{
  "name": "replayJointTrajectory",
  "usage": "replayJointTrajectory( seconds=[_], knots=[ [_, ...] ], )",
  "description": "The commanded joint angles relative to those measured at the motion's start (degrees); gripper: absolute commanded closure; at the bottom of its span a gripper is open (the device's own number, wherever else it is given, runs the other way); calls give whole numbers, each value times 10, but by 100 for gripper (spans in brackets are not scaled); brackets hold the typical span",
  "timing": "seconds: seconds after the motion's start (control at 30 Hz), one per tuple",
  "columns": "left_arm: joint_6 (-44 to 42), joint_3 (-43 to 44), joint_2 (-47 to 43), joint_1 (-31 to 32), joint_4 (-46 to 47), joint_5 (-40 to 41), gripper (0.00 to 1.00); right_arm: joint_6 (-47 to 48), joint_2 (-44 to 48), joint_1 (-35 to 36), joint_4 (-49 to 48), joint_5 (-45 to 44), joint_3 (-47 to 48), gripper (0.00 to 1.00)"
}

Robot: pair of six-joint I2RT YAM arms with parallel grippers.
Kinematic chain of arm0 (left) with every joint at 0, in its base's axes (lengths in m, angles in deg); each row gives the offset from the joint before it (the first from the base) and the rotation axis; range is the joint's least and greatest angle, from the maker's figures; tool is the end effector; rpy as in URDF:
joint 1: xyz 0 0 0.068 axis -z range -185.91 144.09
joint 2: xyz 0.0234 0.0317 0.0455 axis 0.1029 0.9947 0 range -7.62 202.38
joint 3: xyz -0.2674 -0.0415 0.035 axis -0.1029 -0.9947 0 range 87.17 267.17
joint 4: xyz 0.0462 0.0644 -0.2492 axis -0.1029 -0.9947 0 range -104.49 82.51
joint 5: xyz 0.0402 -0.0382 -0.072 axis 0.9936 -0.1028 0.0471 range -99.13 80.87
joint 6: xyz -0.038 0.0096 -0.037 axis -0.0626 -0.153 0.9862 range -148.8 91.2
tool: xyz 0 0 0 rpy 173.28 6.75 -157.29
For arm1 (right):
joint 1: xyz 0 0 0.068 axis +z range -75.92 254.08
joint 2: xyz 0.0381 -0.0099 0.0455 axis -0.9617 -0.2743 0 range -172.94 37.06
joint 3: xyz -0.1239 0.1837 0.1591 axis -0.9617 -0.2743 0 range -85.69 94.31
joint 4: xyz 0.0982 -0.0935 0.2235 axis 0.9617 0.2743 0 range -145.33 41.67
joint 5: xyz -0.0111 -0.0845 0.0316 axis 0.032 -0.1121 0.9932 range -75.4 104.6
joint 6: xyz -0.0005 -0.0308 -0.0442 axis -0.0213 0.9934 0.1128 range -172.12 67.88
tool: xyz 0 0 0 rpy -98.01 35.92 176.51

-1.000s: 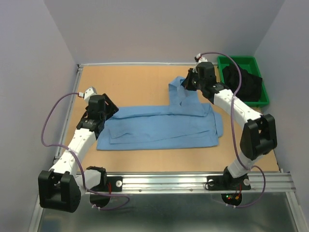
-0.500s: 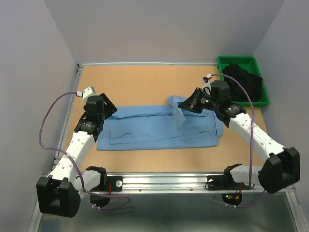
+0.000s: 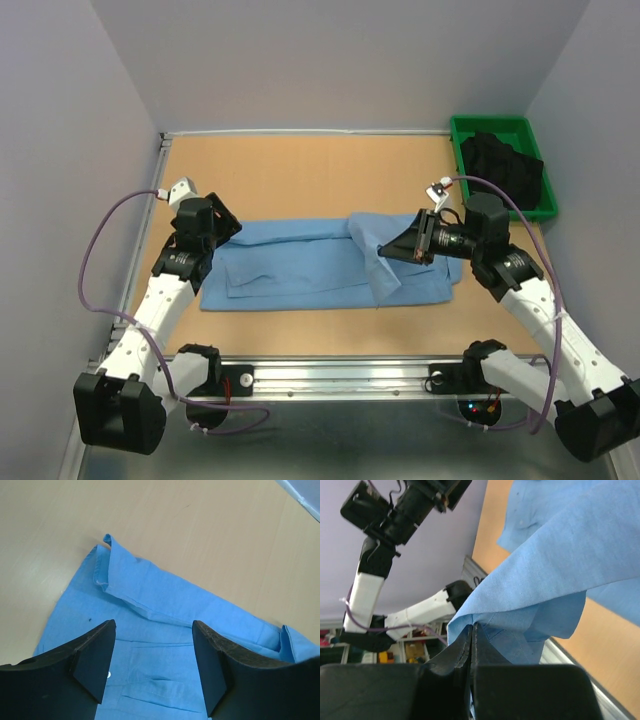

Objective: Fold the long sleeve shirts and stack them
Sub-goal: Fold the shirt

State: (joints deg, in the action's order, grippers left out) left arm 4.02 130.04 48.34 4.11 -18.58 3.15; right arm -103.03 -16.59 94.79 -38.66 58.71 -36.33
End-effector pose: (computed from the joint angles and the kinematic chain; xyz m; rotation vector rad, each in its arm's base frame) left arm 0.2216 -0.0314 0.2907 -0.5286 1.9213 -0.2707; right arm 0.1832 0.0959 0.3321 -0.0179 2.1639 1.5240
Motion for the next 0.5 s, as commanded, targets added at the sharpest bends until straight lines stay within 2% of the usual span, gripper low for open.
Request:
replayJointTrajectory(
  seconds=[0.0,0.17,0.47],
  knots=[
    [-5,24,-19,3,-2,-1,27,-11,42,4,20,80,-29,99],
    [13,27,-31,3,-9,15,27,-9,87,4,53,132,-54,99],
    [40,46,-48,3,-67,45,26,30,183,4,218,185,-78,96]
  ],
)
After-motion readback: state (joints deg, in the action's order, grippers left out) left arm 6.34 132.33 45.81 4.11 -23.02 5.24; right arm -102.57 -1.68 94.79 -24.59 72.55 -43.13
